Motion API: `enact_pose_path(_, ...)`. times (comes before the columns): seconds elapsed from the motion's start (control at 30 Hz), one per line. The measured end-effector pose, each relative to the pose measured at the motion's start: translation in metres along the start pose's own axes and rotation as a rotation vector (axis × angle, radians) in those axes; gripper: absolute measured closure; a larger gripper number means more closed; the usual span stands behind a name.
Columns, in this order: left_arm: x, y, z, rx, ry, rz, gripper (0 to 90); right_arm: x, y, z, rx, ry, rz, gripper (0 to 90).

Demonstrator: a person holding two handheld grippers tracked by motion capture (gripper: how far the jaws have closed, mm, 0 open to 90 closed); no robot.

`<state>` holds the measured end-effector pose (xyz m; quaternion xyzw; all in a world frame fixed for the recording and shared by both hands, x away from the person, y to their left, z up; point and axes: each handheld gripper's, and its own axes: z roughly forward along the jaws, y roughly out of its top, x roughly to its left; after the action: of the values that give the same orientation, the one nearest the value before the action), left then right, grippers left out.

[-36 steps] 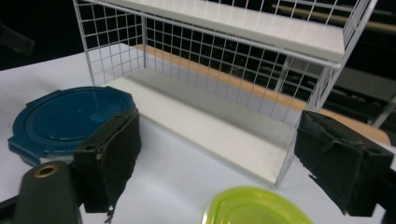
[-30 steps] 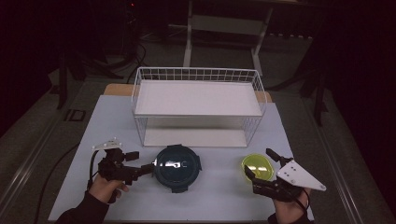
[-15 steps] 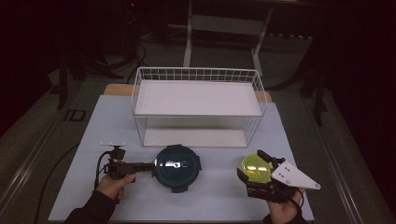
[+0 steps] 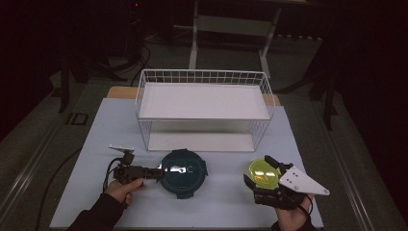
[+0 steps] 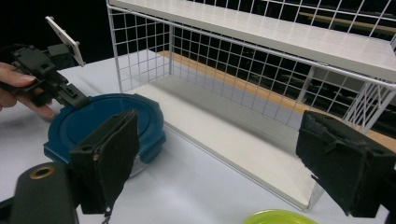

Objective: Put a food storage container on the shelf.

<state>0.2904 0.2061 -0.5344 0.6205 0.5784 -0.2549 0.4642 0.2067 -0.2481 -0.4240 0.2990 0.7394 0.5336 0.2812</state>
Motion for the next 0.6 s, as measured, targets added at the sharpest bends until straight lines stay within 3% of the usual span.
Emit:
enact_pose_path(0.33, -0.002, 0.0, -0.001, 0.011, 0.001, 0.055, 52.7, 0.001, 0.001, 0.002, 0.013, 0.024, 0.013, 10.2)
enact_pose_path(0.37, -0.003, 0.0, -0.002, 0.015, 0.002, 0.065, 52.7, 0.0, 0.001, 0.003, 0.014, 0.036, 0.028, 10.2)
enact_pose_path(0.4, -0.005, 0.0, -0.002, 0.021, 0.006, 0.09, 52.8, -0.001, 0.002, 0.005, 0.012, 0.071, 0.084, 10.2)
enact_pose_path(0.5, -0.007, 0.0, -0.002, 0.027, 0.014, 0.113, 53.0, 0.001, 0.003, 0.01, 0.027, 0.063, 0.088, 10.1)
enact_pose_path(0.53, -0.01, 0.0, -0.002, 0.029, 0.015, 0.132, 53.0, 0.002, 0.002, 0.016, 0.046, 0.096, 0.105, 9.5)
enact_pose_path(0.6, -0.011, 0.0, -0.002, 0.032, 0.014, 0.145, 53.0, 0.003, 0.001, 0.019, 0.052, 0.113, 0.118, 9.5)
